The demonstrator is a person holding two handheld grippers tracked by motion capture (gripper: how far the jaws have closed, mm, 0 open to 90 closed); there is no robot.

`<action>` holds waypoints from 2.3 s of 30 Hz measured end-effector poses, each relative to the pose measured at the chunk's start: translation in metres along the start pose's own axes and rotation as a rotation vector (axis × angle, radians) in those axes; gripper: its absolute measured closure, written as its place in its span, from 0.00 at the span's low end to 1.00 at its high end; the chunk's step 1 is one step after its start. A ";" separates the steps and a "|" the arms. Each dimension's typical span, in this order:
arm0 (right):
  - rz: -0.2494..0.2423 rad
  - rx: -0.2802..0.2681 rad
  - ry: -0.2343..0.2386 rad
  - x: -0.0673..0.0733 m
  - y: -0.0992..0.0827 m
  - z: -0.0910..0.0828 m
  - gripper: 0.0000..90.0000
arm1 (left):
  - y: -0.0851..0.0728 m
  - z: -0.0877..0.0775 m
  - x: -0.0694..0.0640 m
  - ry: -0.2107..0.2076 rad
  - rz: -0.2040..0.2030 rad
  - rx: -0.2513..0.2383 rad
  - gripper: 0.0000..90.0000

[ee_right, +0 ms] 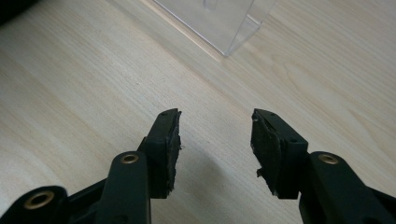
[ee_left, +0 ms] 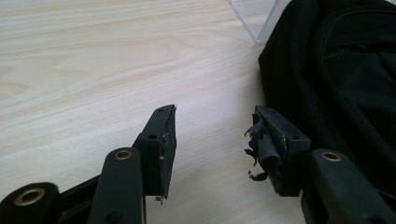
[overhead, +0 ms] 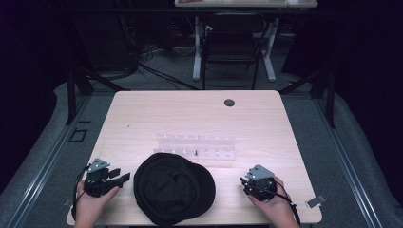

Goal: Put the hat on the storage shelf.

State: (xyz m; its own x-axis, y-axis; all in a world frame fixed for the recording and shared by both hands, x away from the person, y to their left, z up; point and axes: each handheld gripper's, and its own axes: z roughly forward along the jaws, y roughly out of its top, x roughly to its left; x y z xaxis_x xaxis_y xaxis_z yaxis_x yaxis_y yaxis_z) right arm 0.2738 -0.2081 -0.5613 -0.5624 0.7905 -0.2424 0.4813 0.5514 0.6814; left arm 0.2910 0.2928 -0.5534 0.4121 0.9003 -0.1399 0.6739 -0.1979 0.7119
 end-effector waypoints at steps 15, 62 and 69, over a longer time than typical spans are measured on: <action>0.016 0.007 0.051 0.006 0.003 -0.004 0.63 | 0.005 -0.005 0.002 -0.108 -0.105 0.000 0.65; 0.071 -0.023 0.106 -0.001 0.002 -0.012 0.68 | 0.052 -0.008 -0.009 -0.140 -0.222 0.348 0.69; 0.071 -0.022 0.103 -0.001 0.002 -0.012 0.69 | 0.051 -0.005 -0.012 -0.159 -0.234 0.361 0.69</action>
State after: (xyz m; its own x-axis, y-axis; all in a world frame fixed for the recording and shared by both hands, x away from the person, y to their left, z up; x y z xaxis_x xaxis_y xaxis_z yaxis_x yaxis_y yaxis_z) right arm 0.2673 -0.2112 -0.5514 -0.5942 0.7951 -0.1215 0.5082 0.4882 0.7095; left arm 0.3176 0.2740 -0.5122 0.2930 0.8720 -0.3921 0.9190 -0.1437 0.3670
